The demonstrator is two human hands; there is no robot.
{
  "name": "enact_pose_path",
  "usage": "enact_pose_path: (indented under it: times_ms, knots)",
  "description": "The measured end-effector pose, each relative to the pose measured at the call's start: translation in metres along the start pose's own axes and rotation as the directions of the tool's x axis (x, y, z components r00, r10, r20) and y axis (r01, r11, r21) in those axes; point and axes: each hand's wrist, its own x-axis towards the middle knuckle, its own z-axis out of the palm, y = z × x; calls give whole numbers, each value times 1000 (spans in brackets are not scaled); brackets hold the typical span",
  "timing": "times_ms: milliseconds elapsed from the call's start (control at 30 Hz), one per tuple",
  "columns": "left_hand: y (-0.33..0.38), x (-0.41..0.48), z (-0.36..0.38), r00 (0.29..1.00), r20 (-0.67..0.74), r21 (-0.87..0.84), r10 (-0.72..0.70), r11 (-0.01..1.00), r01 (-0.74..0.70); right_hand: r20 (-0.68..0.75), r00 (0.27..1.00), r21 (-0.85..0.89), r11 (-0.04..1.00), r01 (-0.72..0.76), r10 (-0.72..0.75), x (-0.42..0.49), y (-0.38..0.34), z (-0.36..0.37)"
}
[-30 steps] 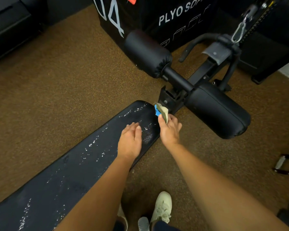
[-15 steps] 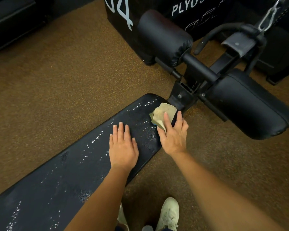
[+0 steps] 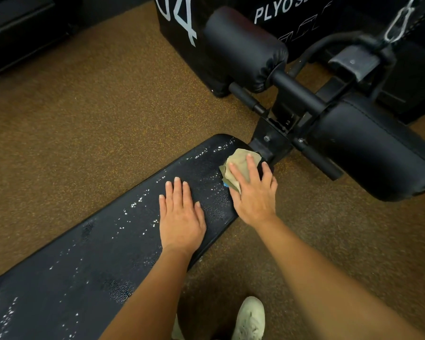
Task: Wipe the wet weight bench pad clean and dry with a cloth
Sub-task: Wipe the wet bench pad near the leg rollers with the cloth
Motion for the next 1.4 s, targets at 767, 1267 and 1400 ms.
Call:
enact_pose_path:
  times_ms: [767,1267,1400]
  knots:
    - [1,-1,3,999,-42,2,5,1000,-5,33,981,-66,979,193,-192,0,-8,2]
    - [1,-3,0,999,-28,9,20,1000,-20,46,998,24,999,38,-39,1,-24,-2]
    - [2,-3,0,999,-20,26,25,999,-24,38,998,-2,999,54,-54,-8,-35,3]
